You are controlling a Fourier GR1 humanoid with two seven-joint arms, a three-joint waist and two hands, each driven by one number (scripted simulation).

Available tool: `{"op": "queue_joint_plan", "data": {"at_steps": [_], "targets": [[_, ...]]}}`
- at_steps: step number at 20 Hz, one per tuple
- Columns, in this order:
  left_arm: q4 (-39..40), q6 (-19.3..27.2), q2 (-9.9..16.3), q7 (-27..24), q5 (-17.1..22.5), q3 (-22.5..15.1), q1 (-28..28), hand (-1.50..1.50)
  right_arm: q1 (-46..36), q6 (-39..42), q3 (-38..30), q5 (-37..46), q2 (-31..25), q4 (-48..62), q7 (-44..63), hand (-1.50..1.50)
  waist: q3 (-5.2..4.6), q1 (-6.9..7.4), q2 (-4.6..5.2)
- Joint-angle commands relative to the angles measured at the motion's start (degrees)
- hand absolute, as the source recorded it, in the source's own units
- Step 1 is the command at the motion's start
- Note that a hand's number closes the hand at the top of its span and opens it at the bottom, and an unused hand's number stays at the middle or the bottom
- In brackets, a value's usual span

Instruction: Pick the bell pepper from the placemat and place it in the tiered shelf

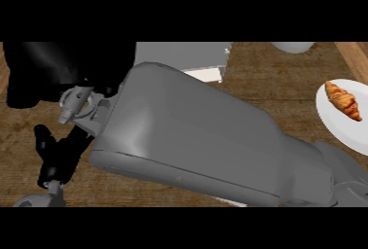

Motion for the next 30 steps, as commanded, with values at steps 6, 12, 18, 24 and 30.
{"op": "queue_joint_plan", "data": {"at_steps": [6,12,18,24,30], "targets": [[0.68,-0.12,-0.28,1.48,-0.48,0.14,-0.47,0.00,-8.75,4.02,-13.55,-1.07,-5.08,12.11,-2.74,1.50,-0.24,0.37,0.52],[2.85,-1.35,-0.89,-0.38,-0.58,0.42,-0.76,0.00,-11.10,5.02,-17.06,-1.31,-6.30,23.42,-12.65,1.50,-0.28,0.74,0.79],[-0.39,-0.49,-2.65,1.44,-1.31,-1.55,0.13,0.00,-11.92,7.34,-18.74,-1.77,-5.94,35.00,-22.93,1.50,-0.29,2.04,1.13],[2.11,-1.86,0.09,4.50,-0.01,1.25,-5.87,0.00,-12.69,8.31,-20.15,-0.15,-8.07,42.47,-30.31,1.50,-0.30,1.56,1.39],[1.61,-1.31,-1.33,1.39,-2.39,-0.39,-1.34,0.00,-13.82,1.03,-21.37,2.26,-4.20,49.16,-33.19,1.50,-0.30,2.32,1.32]]}}
